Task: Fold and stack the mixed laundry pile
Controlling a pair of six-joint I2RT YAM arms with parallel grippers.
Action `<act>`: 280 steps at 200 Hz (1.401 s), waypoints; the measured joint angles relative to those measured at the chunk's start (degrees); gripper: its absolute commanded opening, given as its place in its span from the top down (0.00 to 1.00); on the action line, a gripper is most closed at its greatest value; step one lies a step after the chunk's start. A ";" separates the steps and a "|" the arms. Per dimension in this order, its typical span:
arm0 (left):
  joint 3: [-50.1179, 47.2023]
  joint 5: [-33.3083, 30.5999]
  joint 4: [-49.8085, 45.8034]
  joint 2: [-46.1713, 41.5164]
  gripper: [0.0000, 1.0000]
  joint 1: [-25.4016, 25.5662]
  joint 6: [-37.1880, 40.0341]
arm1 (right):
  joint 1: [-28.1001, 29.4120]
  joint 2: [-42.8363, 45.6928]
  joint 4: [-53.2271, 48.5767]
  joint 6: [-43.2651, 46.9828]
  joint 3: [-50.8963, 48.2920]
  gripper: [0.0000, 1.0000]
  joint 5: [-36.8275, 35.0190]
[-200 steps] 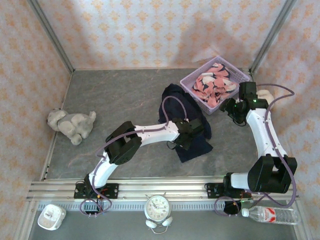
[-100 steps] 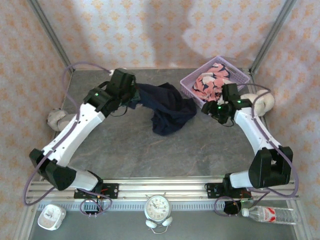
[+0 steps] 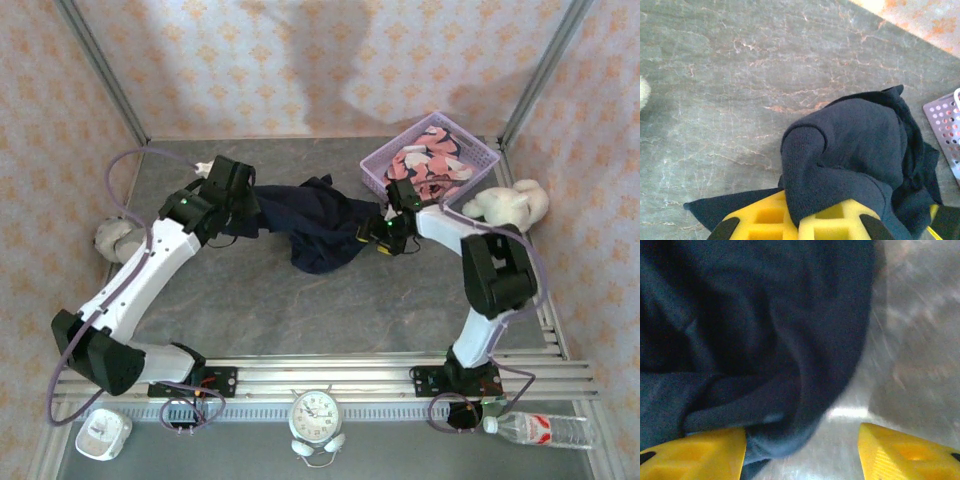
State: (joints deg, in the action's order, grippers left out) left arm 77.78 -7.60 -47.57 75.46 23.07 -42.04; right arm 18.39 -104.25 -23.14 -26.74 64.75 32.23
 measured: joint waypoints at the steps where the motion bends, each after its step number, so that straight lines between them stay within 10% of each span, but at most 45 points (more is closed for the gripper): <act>1: 0.00 -0.02 0.00 -0.02 1.00 0.00 0.00 | 0.00 -0.22 0.11 -0.15 0.11 0.77 0.02; 13: 0.00 -0.26 0.00 -0.24 1.00 -0.26 0.00 | 0.00 -3.17 1.20 -0.90 2.10 1.00 0.63; 125: 22.99 -0.92 0.04 -1.22 1.00 -10.58 6.12 | -0.09 14.67 -20.33 7.87 43.43 1.00 -5.05; 168: 12.46 -0.66 4.17 -8.92 1.00 -10.60 5.38 | -0.17 20.46 -23.15 7.87 42.36 1.00 -4.11; 240: -10.12 -0.63 5.55 -4.42 1.00 -10.67 0.28 | -0.11 -3.28 -19.80 0.55 27.74 1.00 0.42; 280: 3.10 1.36 4.57 1.16 1.00 -13.99 1.70 | -0.11 -11.87 -24.87 1.36 53.88 1.00 0.66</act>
State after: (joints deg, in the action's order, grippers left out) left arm 80.88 -6.24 -43.00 76.62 9.08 -40.34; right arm 18.28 -116.11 -48.01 -25.39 118.63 32.88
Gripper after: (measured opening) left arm 0.041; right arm 0.048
